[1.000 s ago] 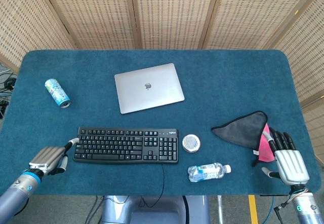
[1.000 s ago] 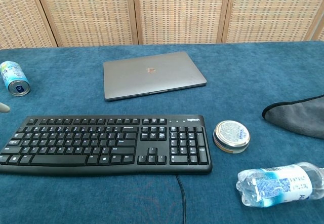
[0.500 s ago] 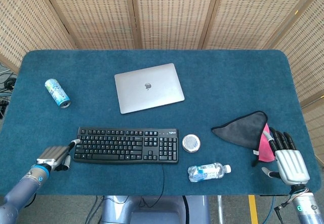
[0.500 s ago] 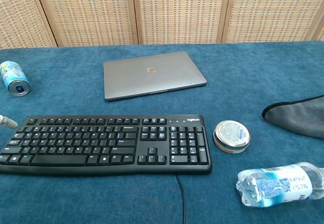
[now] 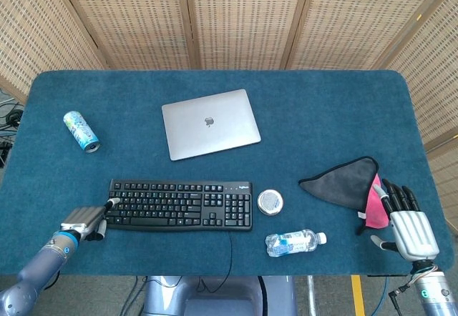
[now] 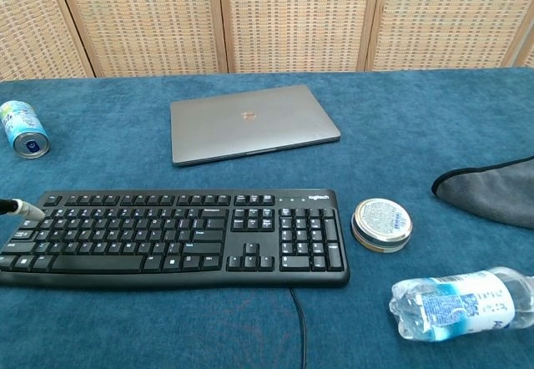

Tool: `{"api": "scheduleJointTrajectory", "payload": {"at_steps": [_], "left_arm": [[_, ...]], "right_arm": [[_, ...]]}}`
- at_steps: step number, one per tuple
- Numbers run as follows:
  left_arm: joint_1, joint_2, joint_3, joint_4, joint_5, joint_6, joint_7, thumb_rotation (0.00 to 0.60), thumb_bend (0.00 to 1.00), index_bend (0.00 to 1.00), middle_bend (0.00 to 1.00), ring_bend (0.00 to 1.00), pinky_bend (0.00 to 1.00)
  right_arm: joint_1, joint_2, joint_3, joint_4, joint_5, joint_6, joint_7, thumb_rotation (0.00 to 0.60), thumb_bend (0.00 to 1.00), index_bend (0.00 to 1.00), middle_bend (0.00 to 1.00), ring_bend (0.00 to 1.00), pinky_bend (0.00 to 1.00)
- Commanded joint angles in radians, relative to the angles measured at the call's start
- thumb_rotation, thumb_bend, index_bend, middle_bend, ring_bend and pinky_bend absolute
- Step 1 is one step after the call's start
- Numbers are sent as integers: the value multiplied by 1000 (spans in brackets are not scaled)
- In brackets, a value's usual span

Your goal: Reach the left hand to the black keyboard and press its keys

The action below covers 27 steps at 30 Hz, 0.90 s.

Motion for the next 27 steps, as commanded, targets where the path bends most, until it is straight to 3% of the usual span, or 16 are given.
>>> {"api": "scheduleJointTrajectory", "payload": {"at_steps": [1, 27], "left_arm": [[-6, -3, 4, 0, -5, 4, 0, 600, 809, 0, 716, 682, 440], [-57, -37, 47, 20, -50, 26, -12, 600, 810, 0, 716, 682, 440]], "right_arm": [[0, 0, 0, 0, 0, 1, 1, 600, 20, 0, 0, 0, 0], [-1, 0, 1, 4, -4, 5, 8, 600, 23, 0, 0, 0, 0]]}}
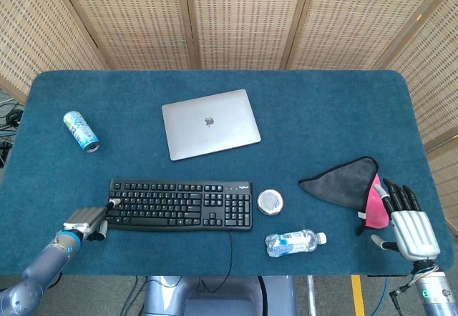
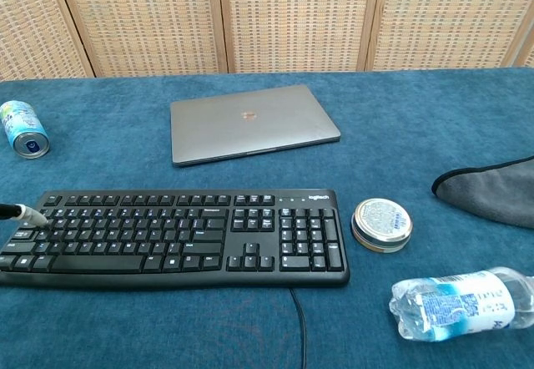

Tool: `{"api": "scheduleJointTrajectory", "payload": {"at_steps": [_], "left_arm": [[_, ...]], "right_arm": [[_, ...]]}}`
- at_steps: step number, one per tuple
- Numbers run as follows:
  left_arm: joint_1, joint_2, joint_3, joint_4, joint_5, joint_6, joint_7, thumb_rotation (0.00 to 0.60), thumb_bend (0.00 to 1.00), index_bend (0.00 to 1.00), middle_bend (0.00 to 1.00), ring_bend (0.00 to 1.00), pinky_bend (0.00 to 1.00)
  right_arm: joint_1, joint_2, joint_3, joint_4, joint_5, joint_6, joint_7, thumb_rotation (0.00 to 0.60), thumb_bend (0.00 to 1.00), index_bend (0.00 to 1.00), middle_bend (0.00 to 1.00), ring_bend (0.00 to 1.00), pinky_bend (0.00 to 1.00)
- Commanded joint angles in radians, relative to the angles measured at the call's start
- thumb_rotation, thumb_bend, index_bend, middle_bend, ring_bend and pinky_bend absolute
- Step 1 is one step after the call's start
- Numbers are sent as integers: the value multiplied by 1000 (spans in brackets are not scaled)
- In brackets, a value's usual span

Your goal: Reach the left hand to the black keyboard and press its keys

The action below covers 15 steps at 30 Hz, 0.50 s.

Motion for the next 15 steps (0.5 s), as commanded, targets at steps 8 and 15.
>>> {"api": "scheduleJointTrajectory", "payload": {"at_steps": [8, 15], "left_arm": [[-9, -23, 7, 19, -1, 3, -11, 600, 810, 0, 716, 682, 440], [-18, -33, 18, 24, -8, -1, -9, 600, 810, 0, 716, 682, 440]], "right_arm": [[0, -1, -1, 1, -2, 1, 1, 600, 20, 0, 0, 0, 0], [0, -2, 0, 3, -5, 3, 3, 600, 20, 0, 0, 0, 0]]}}
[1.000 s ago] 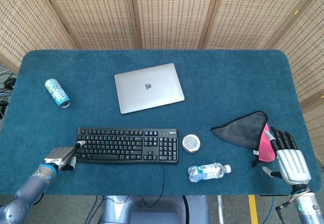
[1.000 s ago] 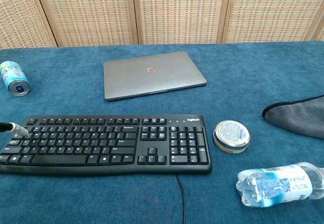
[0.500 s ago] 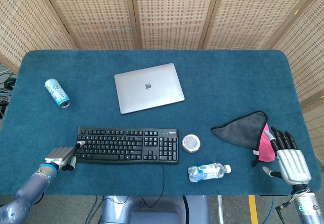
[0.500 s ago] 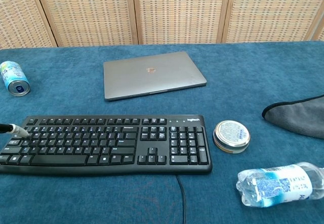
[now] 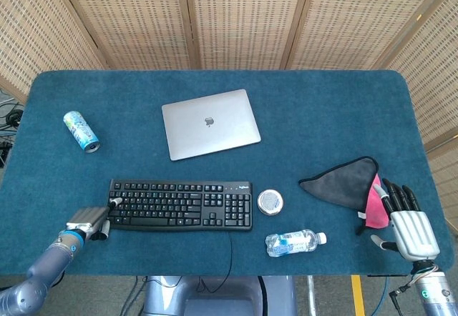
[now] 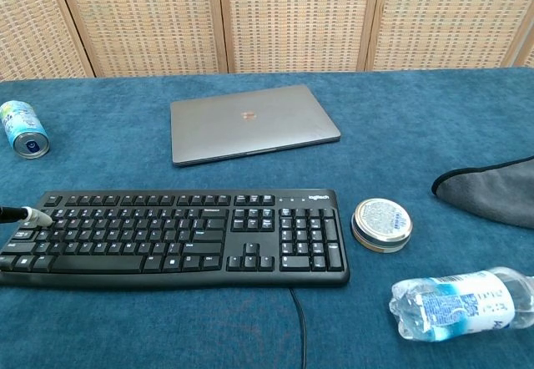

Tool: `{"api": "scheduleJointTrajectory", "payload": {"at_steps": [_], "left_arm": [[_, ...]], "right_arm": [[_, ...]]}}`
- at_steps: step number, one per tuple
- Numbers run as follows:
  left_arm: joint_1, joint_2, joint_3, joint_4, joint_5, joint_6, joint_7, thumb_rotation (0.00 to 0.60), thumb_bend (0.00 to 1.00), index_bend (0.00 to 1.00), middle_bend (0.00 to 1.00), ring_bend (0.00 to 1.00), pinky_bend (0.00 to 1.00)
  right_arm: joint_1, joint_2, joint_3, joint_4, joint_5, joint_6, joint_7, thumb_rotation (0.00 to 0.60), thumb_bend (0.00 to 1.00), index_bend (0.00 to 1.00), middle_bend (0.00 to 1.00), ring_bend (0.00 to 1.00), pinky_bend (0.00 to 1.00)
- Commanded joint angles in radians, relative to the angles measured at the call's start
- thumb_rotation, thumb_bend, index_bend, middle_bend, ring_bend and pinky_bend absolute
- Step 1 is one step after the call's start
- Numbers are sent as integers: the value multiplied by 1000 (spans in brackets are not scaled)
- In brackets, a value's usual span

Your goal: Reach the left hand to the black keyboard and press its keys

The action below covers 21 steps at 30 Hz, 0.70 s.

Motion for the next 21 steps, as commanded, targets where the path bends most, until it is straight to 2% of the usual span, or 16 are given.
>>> {"api": "scheduleJointTrajectory", "payload": {"at_steps": [1, 11, 17, 19, 21], "left_arm": [[-2, 0, 3, 0, -2, 1, 0, 600, 811, 0, 716, 682, 440], [11, 36, -12, -36, 53, 26, -47, 600, 811, 0, 716, 682, 440], [60, 138, -64, -133, 190, 95, -142, 600, 736, 0, 709, 678, 439], [95, 170, -76, -164, 264, 138, -182, 600, 695, 0, 651, 641, 439], [143, 182, -87, -181, 351, 206, -221, 600, 656, 0, 511, 533, 423]], "right_arm": [[0, 0, 0, 0, 0, 1, 1, 600, 22, 0, 0, 0, 0], [0, -1, -1, 1, -2, 1, -2, 600, 15, 0, 0, 0, 0], [0, -3, -1, 2, -2, -1, -6, 600, 15, 0, 0, 0, 0], [0, -4, -1, 1, -2, -1, -7, 600, 15, 0, 0, 0, 0], [0, -4, -1, 2, -2, 0, -7, 600, 19, 0, 0, 0, 0]]}}
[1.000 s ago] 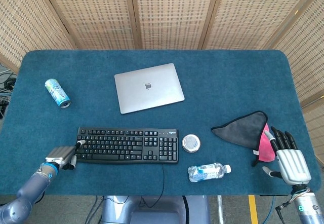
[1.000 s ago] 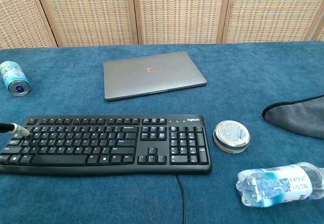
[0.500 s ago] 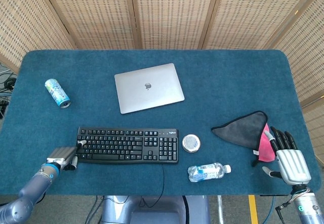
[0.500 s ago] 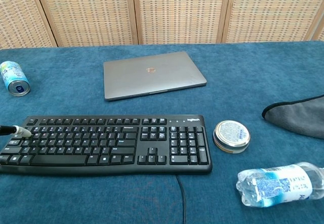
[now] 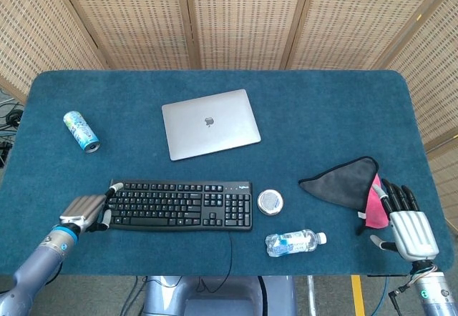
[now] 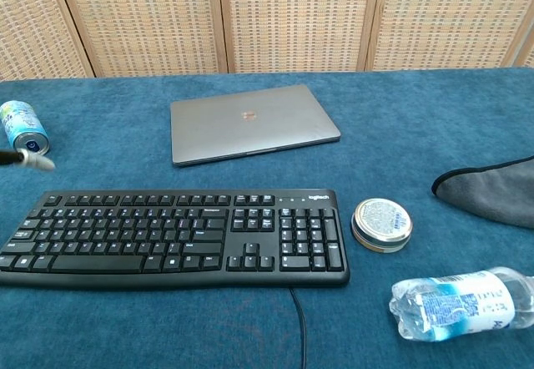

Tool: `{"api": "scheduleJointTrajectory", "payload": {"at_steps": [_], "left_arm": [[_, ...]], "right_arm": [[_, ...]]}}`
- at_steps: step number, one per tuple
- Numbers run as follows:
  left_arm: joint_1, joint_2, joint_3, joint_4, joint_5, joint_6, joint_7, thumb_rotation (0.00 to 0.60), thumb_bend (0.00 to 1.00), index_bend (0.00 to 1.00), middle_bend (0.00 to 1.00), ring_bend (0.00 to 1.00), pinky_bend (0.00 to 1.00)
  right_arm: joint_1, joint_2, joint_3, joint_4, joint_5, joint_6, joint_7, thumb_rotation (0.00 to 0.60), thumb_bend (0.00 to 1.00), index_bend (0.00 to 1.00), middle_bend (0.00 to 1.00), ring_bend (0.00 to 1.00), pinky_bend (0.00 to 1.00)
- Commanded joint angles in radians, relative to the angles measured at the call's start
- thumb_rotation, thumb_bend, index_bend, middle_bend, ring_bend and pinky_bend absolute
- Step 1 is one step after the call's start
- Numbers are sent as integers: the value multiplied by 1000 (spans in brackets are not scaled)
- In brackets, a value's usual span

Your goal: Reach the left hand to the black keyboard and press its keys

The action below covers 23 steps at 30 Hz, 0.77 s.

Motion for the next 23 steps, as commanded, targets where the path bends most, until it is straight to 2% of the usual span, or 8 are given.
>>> {"api": "scheduleJointTrajectory", "payload": {"at_steps": [1, 3, 5, 8, 11, 14, 18, 23], "left_arm": [[94, 46, -32, -52, 164, 132, -86, 600, 633, 0, 405, 447, 392], [132, 35, -34, -50, 228, 196, -104, 600, 580, 0, 232, 301, 304], [222, -25, -19, -5, 383, 336, -123, 600, 494, 0, 72, 139, 184], [309, -117, -4, 97, 527, 473, -128, 600, 335, 0, 0, 11, 49], [358, -177, 1, 184, 591, 559, -105, 600, 166, 0, 0, 0, 0], [416, -261, 1, 306, 648, 662, -54, 600, 45, 0, 0, 0, 0], [474, -357, -4, 460, 704, 733, -54, 600, 28, 0, 0, 0, 0], [505, -367, -21, 511, 730, 742, -92, 600, 27, 0, 0, 0, 0]], "right_arm": [[0, 0, 0, 0, 0, 0, 0, 600, 20, 0, 0, 0, 0], [0, 1, 1, 0, 1, 1, 1, 600, 19, 0, 0, 0, 0], [-1, 2, 2, 0, 2, 2, 2, 600, 15, 0, 0, 0, 0], [-1, 2, 2, 1, 3, 2, 1, 600, 12, 0, 0, 0, 0], [-1, 1, 3, 2, 5, 2, -2, 600, 16, 0, 0, 0, 0], [-1, -1, 4, 3, 7, 2, -8, 600, 17, 0, 0, 0, 0], [0, -6, 5, 3, 10, 2, -22, 600, 16, 0, 0, 0, 0], [1, -11, 5, -1, 7, 2, -35, 600, 13, 0, 0, 0, 0]]}}
